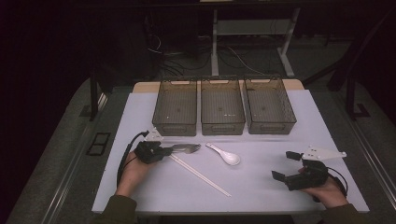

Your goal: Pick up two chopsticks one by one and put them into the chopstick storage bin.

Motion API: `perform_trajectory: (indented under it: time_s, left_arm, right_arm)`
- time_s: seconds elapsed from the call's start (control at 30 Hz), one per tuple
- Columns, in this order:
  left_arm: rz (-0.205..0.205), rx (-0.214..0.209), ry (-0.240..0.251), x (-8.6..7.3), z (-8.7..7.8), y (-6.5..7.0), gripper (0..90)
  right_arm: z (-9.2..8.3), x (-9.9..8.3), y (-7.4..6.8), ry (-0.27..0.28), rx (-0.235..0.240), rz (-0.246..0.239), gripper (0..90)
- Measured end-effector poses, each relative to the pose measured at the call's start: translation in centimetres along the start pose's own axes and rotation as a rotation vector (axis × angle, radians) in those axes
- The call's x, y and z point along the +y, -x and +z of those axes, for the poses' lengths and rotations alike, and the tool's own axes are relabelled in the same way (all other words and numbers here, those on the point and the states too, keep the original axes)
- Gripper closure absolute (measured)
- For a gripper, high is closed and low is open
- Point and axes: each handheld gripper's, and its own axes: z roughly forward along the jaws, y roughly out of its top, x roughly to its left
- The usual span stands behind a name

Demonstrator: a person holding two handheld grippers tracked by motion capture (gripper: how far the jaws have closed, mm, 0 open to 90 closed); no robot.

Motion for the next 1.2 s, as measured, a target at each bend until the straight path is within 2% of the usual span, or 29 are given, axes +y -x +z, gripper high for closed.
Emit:
perform_trajectory:
  time_s: [0.63, 0.7, 0.73, 0.93, 1.07, 1.1, 1.17, 1.2]
  left_arm:
    - [0.01, -0.01, -0.035, -0.2, 0.0, 0.4, 88.7]
    - [0.03, -0.016, -0.047, -0.3, 0.0, 0.4, 88.7]
    - [0.016, -0.016, -0.045, -0.3, 0.0, 0.5, 88.7]
    - [0.023, -0.018, -0.055, -0.5, -0.3, 0.8, 88.6]
    - [0.04, -0.019, -0.038, -0.6, -0.8, 1.0, 88.6]
    - [0.044, -0.029, -0.017, -0.5, -1.2, 1.3, 88.6]
    - [0.05, -0.034, -0.01, -0.4, -1.4, 1.5, 88.3]
    - [0.069, -0.051, 0.003, -0.4, -1.7, 1.8, 85.9]
  right_arm:
    - [0.0, 0.0, 0.0, 0.0, 0.0, -0.001, 0.7]
    - [0.0, 0.0, 0.0, 0.0, 0.0, 0.0, 0.8]
    - [0.0, 0.0, 0.0, 0.0, 0.0, 0.0, 0.8]
    - [-0.1, 0.0, 0.0, 0.0, 0.0, 0.0, 0.8]
    - [-0.1, 0.0, 0.0, 0.0, 0.0, 0.0, 0.8]
    - [-0.1, 0.0, 0.0, 0.0, 0.0, 0.0, 0.8]
    - [-0.1, 0.0, 0.0, 0.0, 0.0, 0.0, 0.8]
    - [-0.1, 0.0, 0.0, 0.0, 0.0, 0.0, 0.8]
